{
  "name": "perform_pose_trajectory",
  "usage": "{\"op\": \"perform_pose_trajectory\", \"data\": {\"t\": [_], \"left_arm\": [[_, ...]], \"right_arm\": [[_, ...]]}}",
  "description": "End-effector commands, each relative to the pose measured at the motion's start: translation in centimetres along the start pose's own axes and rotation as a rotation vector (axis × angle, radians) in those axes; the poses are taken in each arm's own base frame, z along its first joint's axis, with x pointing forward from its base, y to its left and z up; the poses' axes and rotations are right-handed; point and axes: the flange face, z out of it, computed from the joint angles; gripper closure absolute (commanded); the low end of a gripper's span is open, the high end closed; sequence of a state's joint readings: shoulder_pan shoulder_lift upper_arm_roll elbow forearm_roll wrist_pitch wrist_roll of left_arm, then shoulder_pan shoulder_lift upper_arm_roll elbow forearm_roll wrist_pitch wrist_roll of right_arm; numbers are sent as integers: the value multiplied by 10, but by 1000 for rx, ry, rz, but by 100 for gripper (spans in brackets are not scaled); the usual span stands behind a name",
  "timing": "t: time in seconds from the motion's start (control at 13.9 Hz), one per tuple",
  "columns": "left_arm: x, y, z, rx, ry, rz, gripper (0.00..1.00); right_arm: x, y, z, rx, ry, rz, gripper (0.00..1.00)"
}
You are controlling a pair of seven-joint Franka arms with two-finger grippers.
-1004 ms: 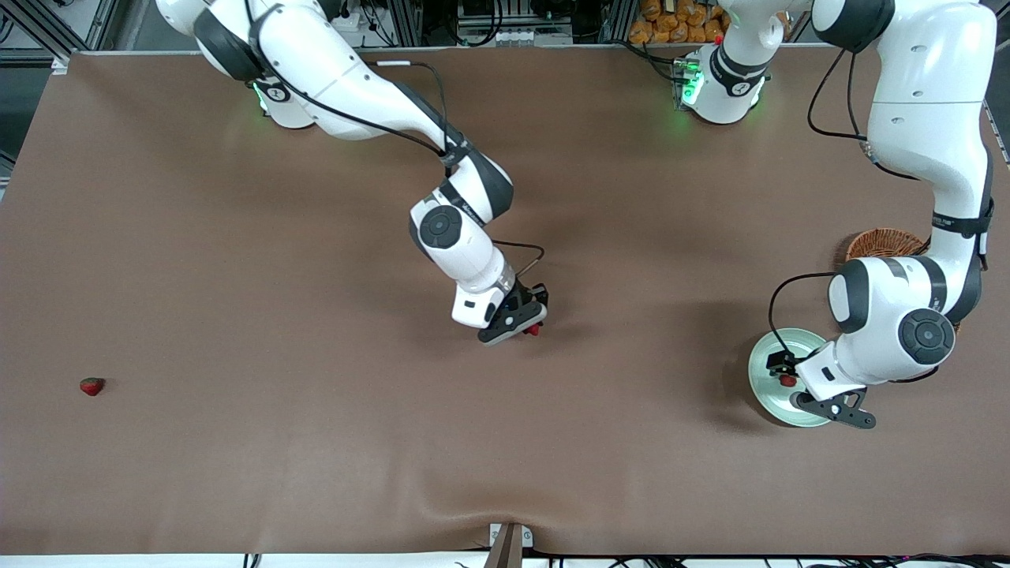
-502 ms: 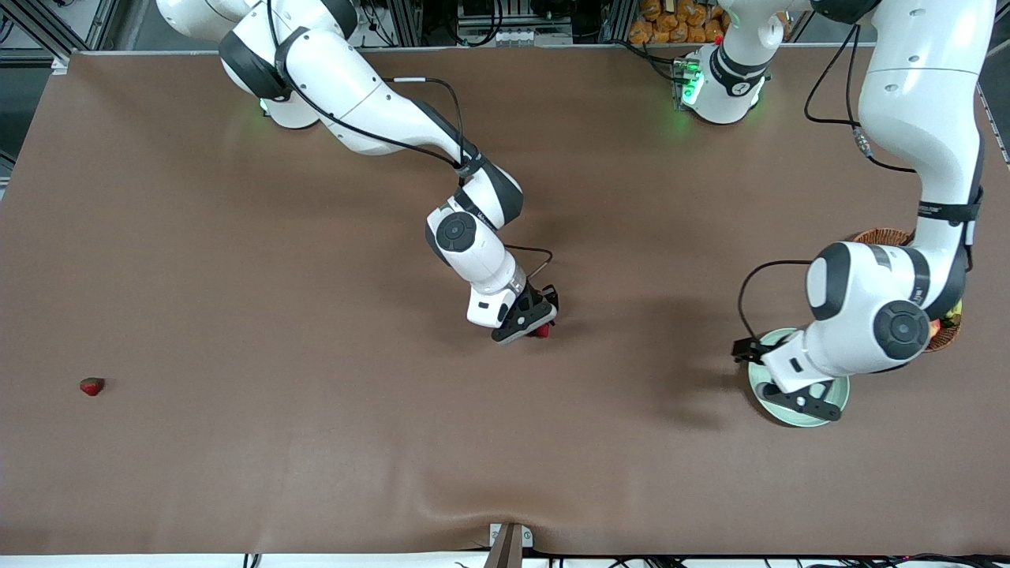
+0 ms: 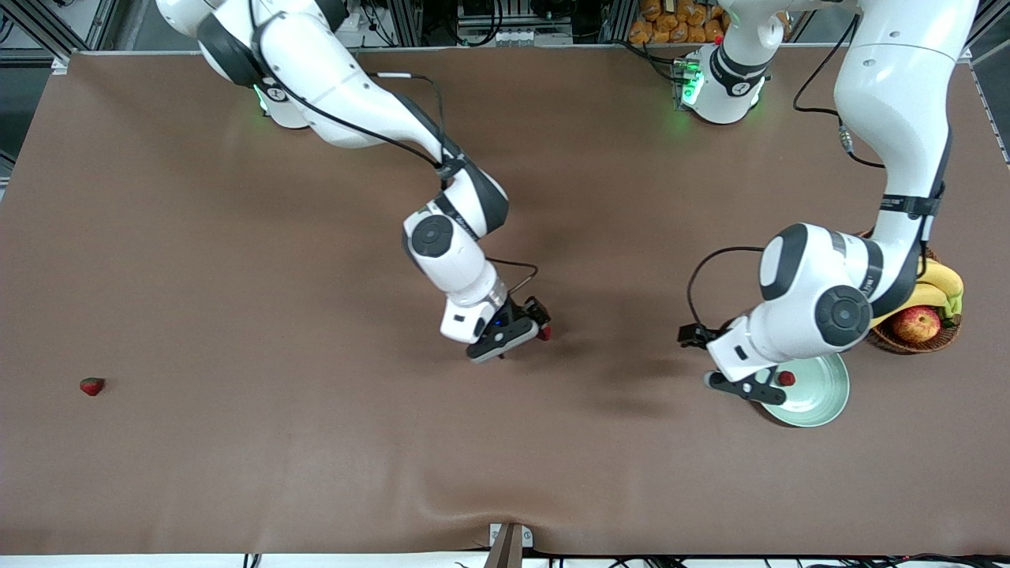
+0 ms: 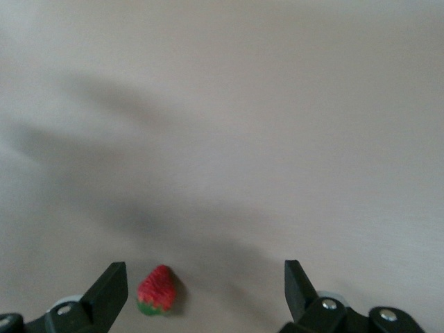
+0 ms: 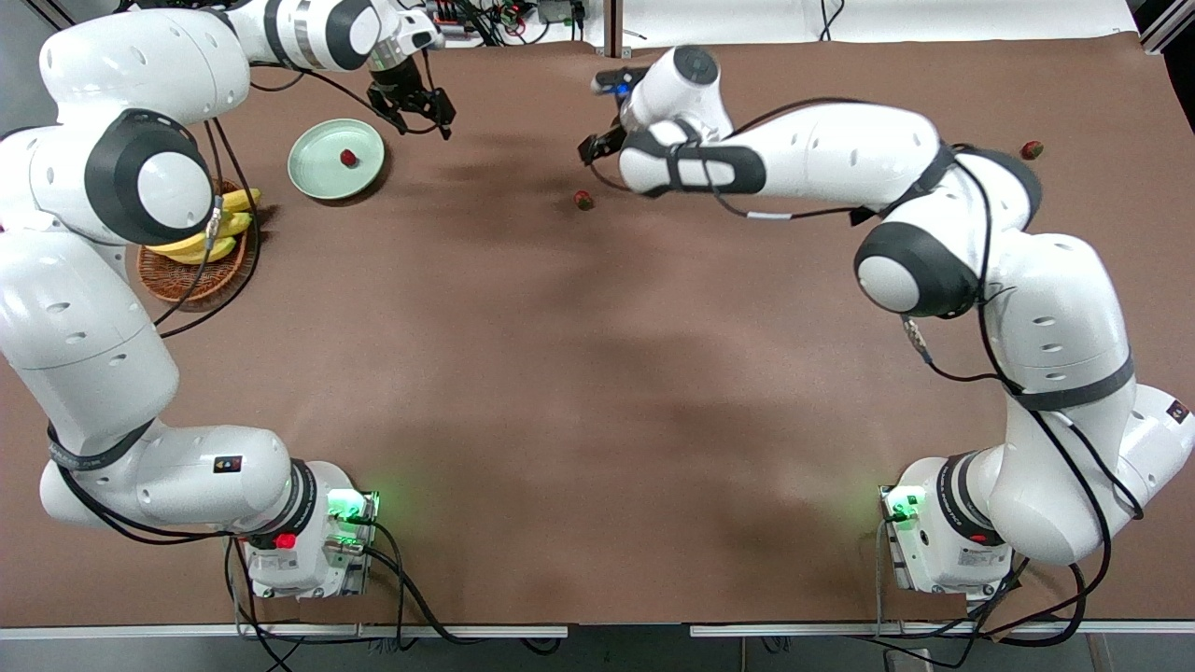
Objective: Collect all strawberries into plate
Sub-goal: 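Release the strawberry mid-table with the right gripper while the left gripper returns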
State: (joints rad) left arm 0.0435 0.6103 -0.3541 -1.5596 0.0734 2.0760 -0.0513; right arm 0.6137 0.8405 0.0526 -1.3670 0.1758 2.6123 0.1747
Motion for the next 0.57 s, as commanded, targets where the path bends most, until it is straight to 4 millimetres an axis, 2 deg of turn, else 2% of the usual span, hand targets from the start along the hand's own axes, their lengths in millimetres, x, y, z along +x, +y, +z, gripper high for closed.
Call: {"op": "perform_pose_trajectory", "data": {"t": [0.0, 0.07, 0.14, 0.29, 0.43, 0.5], "left_arm": [[-4, 41, 0, 17, -10, -37, 0], [-1, 65, 0, 17, -1, -47, 0], [-3, 94, 9, 18, -9, -49, 0], [1, 121, 15, 12, 3, -79, 0], [5, 145, 19, 1, 10, -58, 0], [3, 165, 22, 2, 11, -62, 0]], "right_arm": [[23, 56, -77, -69, -71, 68, 0], [32, 90, -98, -104, -91, 105, 0], [37, 130, -117, -125, -125, 151, 0], [42, 206, -150, -149, -159, 214, 0], [39, 279, -171, -169, -170, 259, 0], [29, 329, -174, -182, -191, 305, 0]]}}
